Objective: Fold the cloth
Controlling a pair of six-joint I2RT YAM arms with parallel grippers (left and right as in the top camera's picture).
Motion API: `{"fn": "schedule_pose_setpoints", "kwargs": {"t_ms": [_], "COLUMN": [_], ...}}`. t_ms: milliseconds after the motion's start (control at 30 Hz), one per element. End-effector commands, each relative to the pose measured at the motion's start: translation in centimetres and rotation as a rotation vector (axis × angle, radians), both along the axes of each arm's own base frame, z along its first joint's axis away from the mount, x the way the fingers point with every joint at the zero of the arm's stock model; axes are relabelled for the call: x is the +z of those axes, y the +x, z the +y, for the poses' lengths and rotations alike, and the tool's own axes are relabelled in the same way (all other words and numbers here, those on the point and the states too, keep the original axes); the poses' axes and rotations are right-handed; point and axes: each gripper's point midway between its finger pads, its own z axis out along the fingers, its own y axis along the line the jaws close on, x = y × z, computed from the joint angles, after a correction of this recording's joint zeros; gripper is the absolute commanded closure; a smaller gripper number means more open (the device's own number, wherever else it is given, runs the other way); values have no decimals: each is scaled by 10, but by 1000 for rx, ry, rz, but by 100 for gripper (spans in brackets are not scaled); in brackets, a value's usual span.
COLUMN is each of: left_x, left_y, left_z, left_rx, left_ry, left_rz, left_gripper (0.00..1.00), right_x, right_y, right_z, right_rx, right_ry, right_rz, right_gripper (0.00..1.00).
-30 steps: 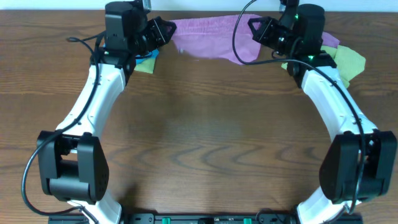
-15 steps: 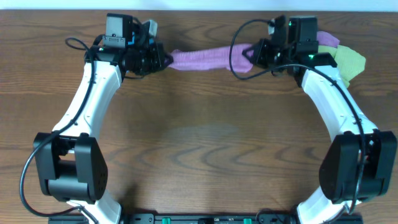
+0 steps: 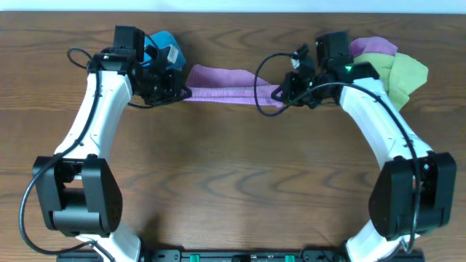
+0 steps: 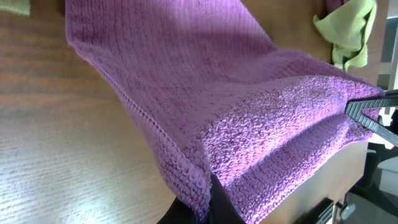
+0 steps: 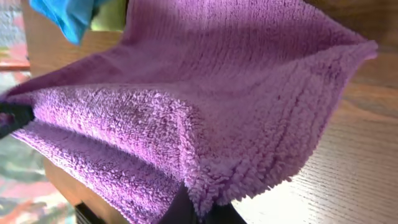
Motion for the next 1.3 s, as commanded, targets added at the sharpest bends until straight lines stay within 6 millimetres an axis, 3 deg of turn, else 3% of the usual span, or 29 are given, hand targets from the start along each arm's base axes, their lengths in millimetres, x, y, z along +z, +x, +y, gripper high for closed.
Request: {"fn": "schedule_pose_setpoints", "kwargs": {"t_ms": [0, 167, 367, 500, 633, 800, 1000, 1267], "left_x": [10, 34, 62, 76, 79, 73, 50, 29], "left_y": [9, 41, 79, 98, 102, 95, 71, 47], "left_z": [6, -4, -15, -24, -33, -34, -32, -19], "left_rx": [-8, 61, 120, 154, 149, 115, 47, 15], "left_ry": [-5, -107, -173, -213, -230, -223, -169, -120], "left_rz": [-62, -163, -317, -387, -408, -385, -301, -195], "left_gripper": [95, 94, 94, 94, 94, 94, 95, 94], "right_x": [5, 35, 76, 99, 105, 104, 72, 51], "right_y": [17, 70, 116, 139, 154, 145, 112, 72], "right_z": [-9, -36, -70, -80, -88, -89, -82, -59], "right_rx": [-6, -117, -260, -293, -285, -218, -126, 13], "right_ry": [-65, -97, -166, -183, -207, -235, -257, -198], "right_rz": [-95, -324, -520, -613, -633, -607, -438, -293], "right_gripper": [99, 99, 99, 99, 99, 99, 99, 99]}}
